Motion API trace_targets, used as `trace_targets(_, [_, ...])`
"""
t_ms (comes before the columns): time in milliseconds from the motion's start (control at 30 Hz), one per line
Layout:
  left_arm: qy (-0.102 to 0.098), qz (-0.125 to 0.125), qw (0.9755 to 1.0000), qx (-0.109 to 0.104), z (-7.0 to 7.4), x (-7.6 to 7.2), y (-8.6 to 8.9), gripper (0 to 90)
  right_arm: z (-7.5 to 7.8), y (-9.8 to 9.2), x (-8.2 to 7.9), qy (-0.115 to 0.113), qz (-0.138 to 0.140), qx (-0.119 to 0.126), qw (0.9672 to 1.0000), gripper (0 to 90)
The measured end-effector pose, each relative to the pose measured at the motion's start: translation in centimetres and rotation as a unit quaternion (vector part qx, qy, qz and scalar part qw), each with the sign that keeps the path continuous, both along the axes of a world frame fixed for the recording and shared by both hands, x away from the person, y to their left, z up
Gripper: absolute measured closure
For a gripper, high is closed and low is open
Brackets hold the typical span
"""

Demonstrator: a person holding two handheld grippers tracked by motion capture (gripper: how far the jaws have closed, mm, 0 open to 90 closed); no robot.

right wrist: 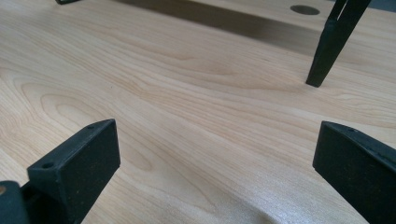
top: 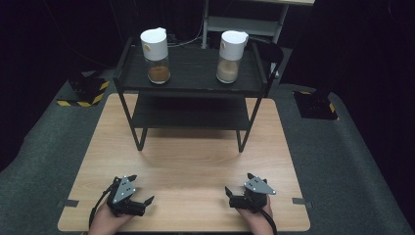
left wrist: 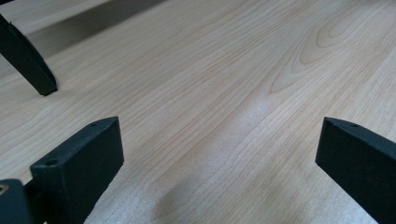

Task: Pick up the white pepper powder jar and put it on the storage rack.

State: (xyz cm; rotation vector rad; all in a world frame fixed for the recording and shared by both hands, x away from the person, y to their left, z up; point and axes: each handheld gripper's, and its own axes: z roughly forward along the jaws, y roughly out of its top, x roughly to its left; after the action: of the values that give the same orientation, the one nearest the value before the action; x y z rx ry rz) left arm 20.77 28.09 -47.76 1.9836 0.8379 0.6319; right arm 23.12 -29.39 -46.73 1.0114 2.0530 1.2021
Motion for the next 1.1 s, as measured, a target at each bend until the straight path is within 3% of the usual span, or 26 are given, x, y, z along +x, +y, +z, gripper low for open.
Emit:
trace_targets(333, [-0.009,0.004,0.9997,0.023,0.11,-0.47,-0.91,1.2,0.18,-0.37,0.24,0.007,0.020,-0.004,0.9998,0.2])
trace_targets(800, [-0.012,0.005,0.9999,0.010,-0.12,-0.62,-0.53,1.2,0.38,0.36,0.24,0.008,0.015,-0.020,0.9997,0.2])
trace_targets(1100, [-0.012,-0.001,0.9998,0.017,-0.01,0.03,-0.78,1.5,0.35,0.20,0.11,0.005,0.026,-0.022,0.9994,0.3])
